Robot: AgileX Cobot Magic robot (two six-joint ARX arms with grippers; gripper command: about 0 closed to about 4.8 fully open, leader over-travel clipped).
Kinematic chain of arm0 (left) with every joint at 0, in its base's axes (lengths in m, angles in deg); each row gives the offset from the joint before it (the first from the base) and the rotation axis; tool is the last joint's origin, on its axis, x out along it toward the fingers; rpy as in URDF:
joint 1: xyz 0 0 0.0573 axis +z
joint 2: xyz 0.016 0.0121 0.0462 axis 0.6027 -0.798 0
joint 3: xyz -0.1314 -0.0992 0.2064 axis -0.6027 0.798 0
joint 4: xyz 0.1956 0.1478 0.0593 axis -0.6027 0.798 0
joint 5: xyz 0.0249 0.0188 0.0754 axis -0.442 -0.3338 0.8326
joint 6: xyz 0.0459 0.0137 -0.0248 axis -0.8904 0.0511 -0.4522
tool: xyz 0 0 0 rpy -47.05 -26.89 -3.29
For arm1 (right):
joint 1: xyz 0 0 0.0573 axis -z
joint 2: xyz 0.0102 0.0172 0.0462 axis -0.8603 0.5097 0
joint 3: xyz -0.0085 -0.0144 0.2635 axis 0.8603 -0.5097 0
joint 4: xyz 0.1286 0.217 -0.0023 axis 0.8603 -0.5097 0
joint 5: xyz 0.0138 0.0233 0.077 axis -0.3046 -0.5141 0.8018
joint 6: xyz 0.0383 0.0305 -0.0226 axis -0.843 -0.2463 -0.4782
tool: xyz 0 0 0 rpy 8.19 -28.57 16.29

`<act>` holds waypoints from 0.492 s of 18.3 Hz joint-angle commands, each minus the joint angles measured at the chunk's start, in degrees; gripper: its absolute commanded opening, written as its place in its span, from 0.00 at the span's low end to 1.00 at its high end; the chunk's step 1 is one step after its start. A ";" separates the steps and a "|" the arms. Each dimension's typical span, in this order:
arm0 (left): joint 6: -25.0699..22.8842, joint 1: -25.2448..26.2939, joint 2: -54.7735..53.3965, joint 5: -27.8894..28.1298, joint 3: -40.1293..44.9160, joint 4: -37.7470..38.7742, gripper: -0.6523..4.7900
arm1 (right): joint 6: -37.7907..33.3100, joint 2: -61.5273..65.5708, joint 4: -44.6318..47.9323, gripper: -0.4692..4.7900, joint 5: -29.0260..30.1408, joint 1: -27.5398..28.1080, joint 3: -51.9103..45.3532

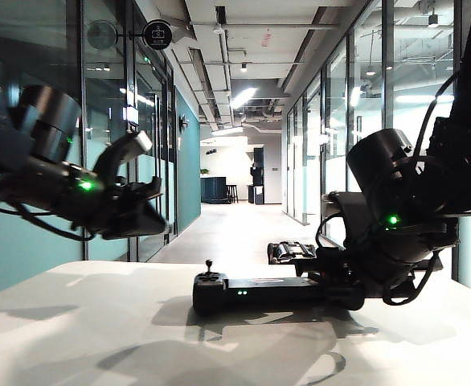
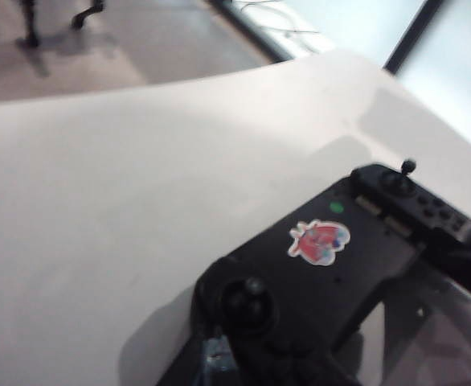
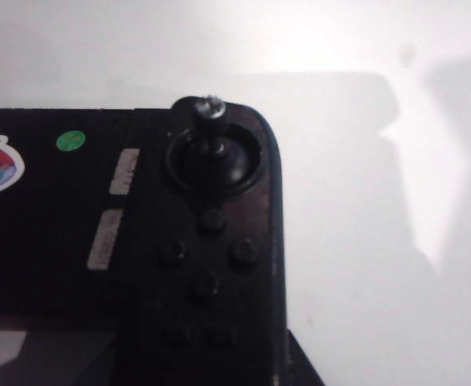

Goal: Push the left joystick on the remote control sitting on the white table forward to make the robot dog walk in a straight line until it approaches the door.

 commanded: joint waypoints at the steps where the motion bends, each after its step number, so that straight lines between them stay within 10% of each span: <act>1: -0.04 -0.09 -2.78 -5.70 -4.48 0.94 0.11 | -1.57 -0.42 2.73 0.40 -2.51 0.00 0.26; 9: -2.10 -0.72 -11.85 -12.81 -15.89 7.52 0.11 | -3.82 -0.42 2.75 0.40 -4.98 0.00 0.26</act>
